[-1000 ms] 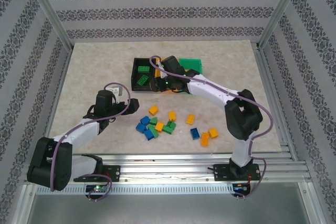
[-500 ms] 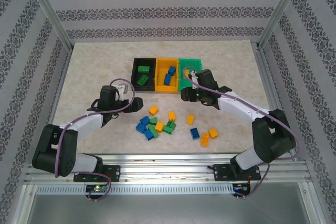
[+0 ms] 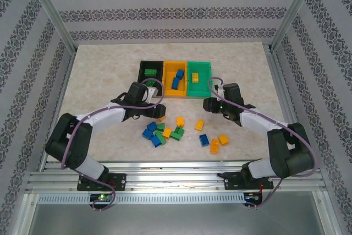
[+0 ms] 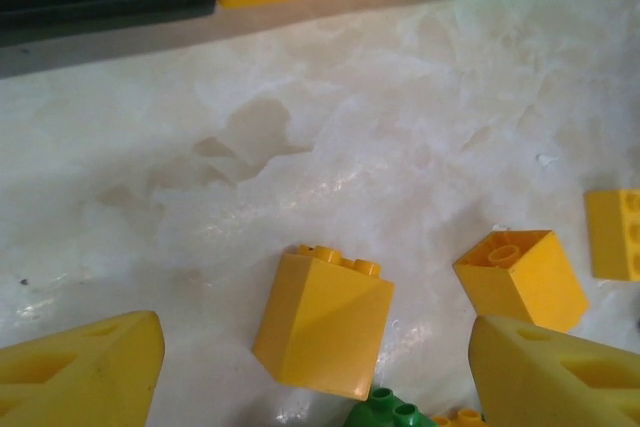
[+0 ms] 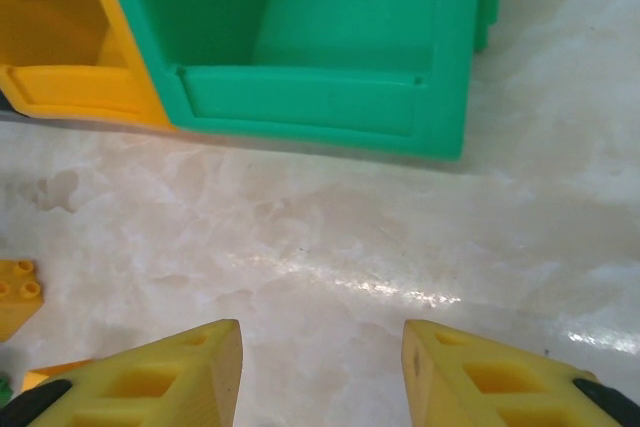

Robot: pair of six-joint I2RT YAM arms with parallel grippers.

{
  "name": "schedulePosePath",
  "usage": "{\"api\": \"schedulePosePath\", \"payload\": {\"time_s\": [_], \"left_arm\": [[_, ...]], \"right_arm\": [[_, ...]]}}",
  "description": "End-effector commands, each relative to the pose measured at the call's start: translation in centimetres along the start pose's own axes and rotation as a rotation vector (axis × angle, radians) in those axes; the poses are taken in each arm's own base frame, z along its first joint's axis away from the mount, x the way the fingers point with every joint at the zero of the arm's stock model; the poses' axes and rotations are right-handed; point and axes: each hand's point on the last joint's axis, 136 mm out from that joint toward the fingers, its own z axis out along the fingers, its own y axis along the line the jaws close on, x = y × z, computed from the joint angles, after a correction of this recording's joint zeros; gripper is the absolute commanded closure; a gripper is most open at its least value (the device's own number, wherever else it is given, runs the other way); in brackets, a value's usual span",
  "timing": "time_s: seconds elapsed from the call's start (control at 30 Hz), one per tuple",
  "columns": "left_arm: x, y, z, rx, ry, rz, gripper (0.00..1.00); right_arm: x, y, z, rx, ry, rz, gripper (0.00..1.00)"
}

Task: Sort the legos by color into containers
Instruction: Pick up the lego from the center of the table.

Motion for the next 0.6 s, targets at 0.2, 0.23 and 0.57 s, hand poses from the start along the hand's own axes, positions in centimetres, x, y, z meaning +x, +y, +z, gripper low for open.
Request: {"api": "schedulePosePath", "payload": {"time_s": [0.2, 0.23, 0.57], "left_arm": [[2.6, 0.7, 2.7, -0.135, 0.247, 0.098, 0.38], [2.5, 0.6, 3.0, -0.140, 0.257, 0.099, 0.38], [3.6, 0.3, 4.4, -0.164, 0.338, 0.121, 0.43]], "right_arm": [[-1.1, 1.1, -0.4, -0.051, -0.050, -0.008, 0.53], [-1.1, 1.1, -0.4, -0.052, -0.049, -0.009, 0.54], [-1.1, 1.1, -0.7, -0.051, -0.056, -0.012, 0.54]]}}
